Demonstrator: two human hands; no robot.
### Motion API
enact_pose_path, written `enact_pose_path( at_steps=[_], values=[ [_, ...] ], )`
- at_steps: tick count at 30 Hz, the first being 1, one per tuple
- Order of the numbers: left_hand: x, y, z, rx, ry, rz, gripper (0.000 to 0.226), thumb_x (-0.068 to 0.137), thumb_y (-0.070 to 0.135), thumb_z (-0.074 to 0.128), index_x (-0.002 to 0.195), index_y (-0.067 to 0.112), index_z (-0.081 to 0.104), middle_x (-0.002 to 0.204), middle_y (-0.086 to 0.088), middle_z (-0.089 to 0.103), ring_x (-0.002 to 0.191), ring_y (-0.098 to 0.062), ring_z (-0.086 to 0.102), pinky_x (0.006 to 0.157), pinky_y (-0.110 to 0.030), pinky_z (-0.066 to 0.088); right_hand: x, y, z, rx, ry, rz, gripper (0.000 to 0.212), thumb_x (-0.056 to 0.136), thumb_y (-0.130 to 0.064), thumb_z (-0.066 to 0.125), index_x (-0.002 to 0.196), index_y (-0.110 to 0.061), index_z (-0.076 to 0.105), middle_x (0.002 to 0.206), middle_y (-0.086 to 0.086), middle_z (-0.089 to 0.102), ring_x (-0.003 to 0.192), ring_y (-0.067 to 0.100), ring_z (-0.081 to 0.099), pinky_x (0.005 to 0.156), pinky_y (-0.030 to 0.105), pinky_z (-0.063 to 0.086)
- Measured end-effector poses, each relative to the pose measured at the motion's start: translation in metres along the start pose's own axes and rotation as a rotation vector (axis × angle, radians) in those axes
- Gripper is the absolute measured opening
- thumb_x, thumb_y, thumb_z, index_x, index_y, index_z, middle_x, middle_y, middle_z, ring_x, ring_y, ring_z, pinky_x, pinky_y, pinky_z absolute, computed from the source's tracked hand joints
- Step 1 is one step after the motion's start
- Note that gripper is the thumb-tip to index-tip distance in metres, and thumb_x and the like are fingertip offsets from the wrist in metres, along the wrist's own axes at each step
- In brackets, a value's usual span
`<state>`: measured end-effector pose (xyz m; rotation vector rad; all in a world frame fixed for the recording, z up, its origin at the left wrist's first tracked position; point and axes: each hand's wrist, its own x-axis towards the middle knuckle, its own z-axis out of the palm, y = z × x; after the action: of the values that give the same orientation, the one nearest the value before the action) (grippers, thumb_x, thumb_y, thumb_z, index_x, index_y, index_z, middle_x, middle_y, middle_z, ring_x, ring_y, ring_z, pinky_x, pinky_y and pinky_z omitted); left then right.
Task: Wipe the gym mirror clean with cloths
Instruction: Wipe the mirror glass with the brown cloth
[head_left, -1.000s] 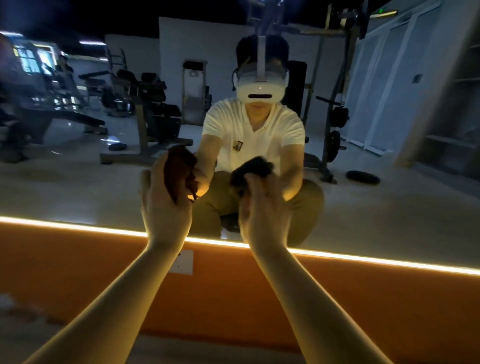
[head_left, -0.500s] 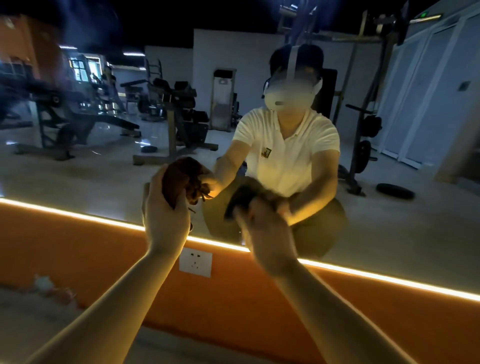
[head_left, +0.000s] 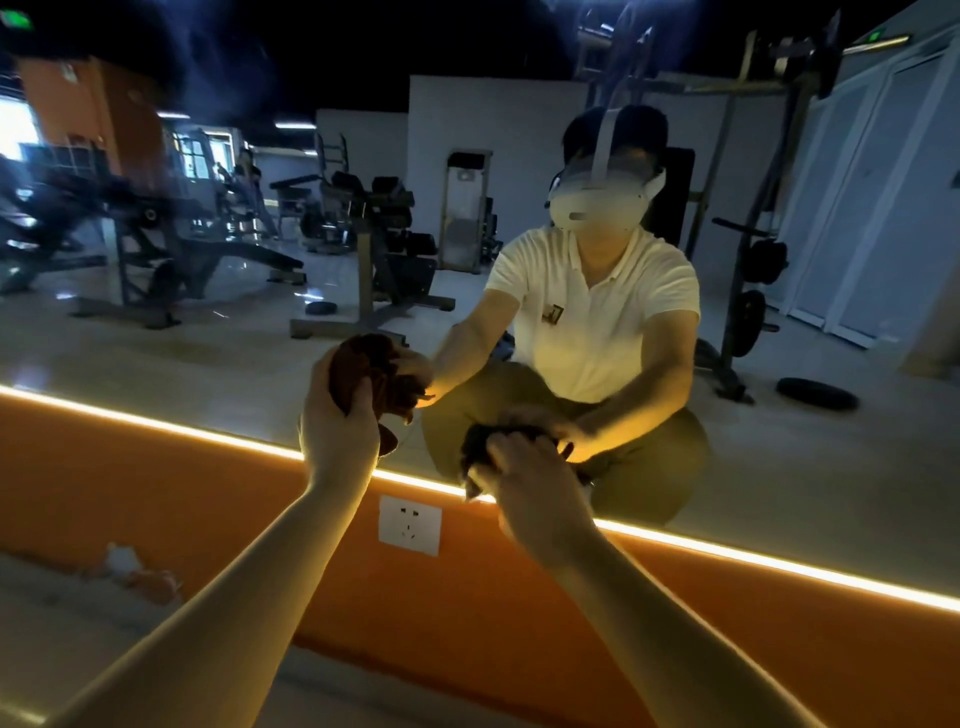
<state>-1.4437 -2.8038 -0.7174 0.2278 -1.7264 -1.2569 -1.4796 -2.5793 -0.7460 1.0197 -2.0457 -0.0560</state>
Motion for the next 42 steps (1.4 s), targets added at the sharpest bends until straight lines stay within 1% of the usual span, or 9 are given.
enact_pose_path(
  at_steps=[6, 10, 16, 23, 25, 28, 34, 39, 42],
  values=[
    [0.007, 0.010, -0.016, -0.016, 0.070, -0.157, 0.030, 0.102, 0.011, 0.056, 0.129, 0.024, 0.059, 0.109, 0.005, 0.071, 0.106, -0.018, 0.070, 0.097, -0.047, 0.058, -0.029, 0.083, -0.059, 0.001, 0.323, 0.470, 0.029, 0.092, -0.009, 0.068, 0.121, -0.007, 0.061, 0.112, 0.018, 0.060, 0.094, 0.032, 0.065, 0.069, 0.038, 0.058],
    [0.023, 0.018, -0.037, -0.159, 0.182, -0.373, 0.022, 0.104, 0.015, 0.054, 0.123, 0.026, 0.057, 0.105, -0.004, 0.072, 0.092, -0.020, 0.072, 0.082, -0.043, 0.062, -0.026, 0.071, -0.047, 0.027, 0.293, 0.573, 0.030, 0.094, -0.014, 0.067, 0.122, -0.008, 0.058, 0.116, 0.020, 0.065, 0.091, 0.033, 0.069, 0.061, 0.025, 0.043],
    [0.017, 0.004, -0.074, -0.356, 0.116, -0.415, 0.034, 0.098, 0.007, 0.040, 0.121, 0.028, 0.052, 0.104, -0.008, 0.061, 0.088, -0.023, 0.059, 0.072, -0.034, 0.049, 0.016, 0.026, -0.027, 0.171, 0.374, 0.472, 0.033, 0.086, -0.008, 0.078, 0.115, -0.003, 0.062, 0.112, 0.021, 0.068, 0.091, 0.036, 0.072, 0.057, 0.037, 0.060],
    [0.033, -0.037, -0.108, -0.085, -0.002, -0.302, 0.064, 0.079, 0.023, 0.043, 0.143, 0.031, 0.043, 0.129, -0.018, 0.053, 0.107, -0.041, 0.063, 0.082, -0.057, 0.057, 0.113, -0.047, -0.006, 0.300, 0.367, 0.500, 0.023, 0.093, -0.013, 0.068, 0.115, -0.009, 0.061, 0.110, 0.013, 0.067, 0.096, 0.031, 0.069, 0.077, 0.041, 0.059],
    [0.041, -0.038, -0.113, -0.074, -0.019, -0.262, 0.068, 0.082, 0.019, 0.044, 0.149, 0.028, 0.040, 0.131, -0.015, 0.051, 0.109, -0.029, 0.062, 0.085, -0.046, 0.058, 0.137, -0.063, -0.004, 0.304, 0.354, 0.526, 0.023, 0.093, -0.016, 0.069, 0.115, -0.011, 0.062, 0.111, 0.008, 0.069, 0.098, 0.023, 0.069, 0.086, 0.016, 0.044],
    [0.047, -0.039, -0.117, 0.058, -0.036, -0.118, 0.066, 0.099, 0.002, 0.045, 0.159, 0.022, 0.031, 0.130, -0.006, 0.044, 0.100, -0.010, 0.055, 0.077, -0.021, 0.045, 0.172, -0.091, -0.008, 0.333, 0.321, 0.601, 0.023, 0.091, -0.021, 0.074, 0.113, -0.017, 0.065, 0.108, -0.002, 0.070, 0.094, 0.011, 0.068, 0.066, -0.005, 0.022],
    [0.069, -0.047, -0.119, 0.171, -0.046, 0.133, 0.064, 0.097, -0.008, 0.044, 0.155, 0.016, 0.036, 0.127, -0.003, 0.041, 0.096, 0.021, 0.050, 0.071, -0.002, 0.044, 0.194, -0.135, 0.029, 0.316, 0.126, 0.371, 0.036, 0.089, -0.020, 0.077, 0.120, -0.017, 0.059, 0.109, 0.003, 0.063, 0.075, 0.009, 0.065, 0.057, 0.016, 0.050],
    [0.088, -0.062, -0.108, 0.290, -0.070, 0.333, 0.065, 0.095, -0.003, 0.046, 0.156, 0.011, 0.033, 0.137, -0.015, 0.041, 0.104, -0.011, 0.049, 0.085, -0.021, 0.046, 0.153, -0.061, -0.007, 0.161, 0.303, 0.442, 0.024, 0.095, -0.031, 0.061, 0.115, -0.017, 0.058, 0.110, 0.010, 0.065, 0.095, 0.028, 0.066, 0.078, 0.037, 0.053],
    [0.096, -0.065, -0.095, 0.236, -0.080, 0.336, 0.071, 0.091, -0.010, 0.047, 0.157, 0.013, 0.031, 0.141, -0.016, 0.038, 0.112, -0.016, 0.047, 0.091, -0.027, 0.046, 0.106, -0.006, -0.036, 0.063, 0.375, 0.604, 0.033, 0.099, -0.038, 0.058, 0.118, -0.012, 0.054, 0.108, 0.014, 0.064, 0.079, 0.021, 0.061, 0.065, 0.031, 0.045]
  ],
)
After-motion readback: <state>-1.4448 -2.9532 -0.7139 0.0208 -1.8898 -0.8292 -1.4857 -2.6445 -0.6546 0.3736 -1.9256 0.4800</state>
